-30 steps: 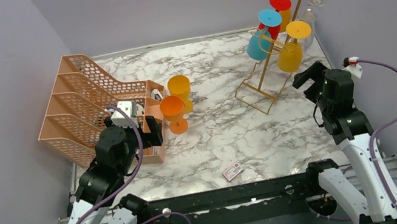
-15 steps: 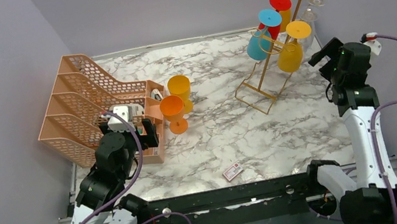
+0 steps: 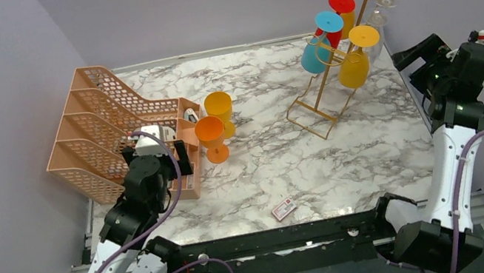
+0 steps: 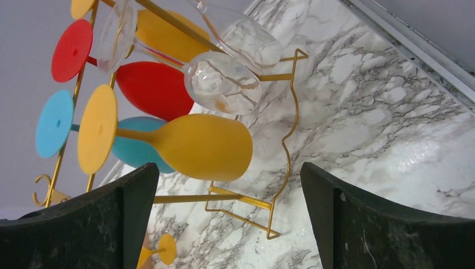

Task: Take the wine glass off the wine glass rack
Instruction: Pick up the wine glass from the wine rack.

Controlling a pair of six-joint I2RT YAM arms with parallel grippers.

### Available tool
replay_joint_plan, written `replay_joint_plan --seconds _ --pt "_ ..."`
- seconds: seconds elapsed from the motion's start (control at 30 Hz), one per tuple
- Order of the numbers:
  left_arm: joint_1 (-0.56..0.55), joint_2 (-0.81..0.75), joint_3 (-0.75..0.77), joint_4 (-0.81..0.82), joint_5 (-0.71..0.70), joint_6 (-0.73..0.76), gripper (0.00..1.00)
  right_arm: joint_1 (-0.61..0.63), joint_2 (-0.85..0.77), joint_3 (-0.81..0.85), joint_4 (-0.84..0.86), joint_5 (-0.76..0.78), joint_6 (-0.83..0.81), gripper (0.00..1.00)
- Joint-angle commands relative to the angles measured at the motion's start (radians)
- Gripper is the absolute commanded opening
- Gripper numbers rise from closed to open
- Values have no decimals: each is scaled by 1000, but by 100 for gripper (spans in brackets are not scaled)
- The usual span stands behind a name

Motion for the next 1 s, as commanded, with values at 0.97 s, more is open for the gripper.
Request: replay_joint_plan --seconds 0.97 --pt "11 20 7 -3 -133 -25 99 -1 64 176 69 -328 146 82"
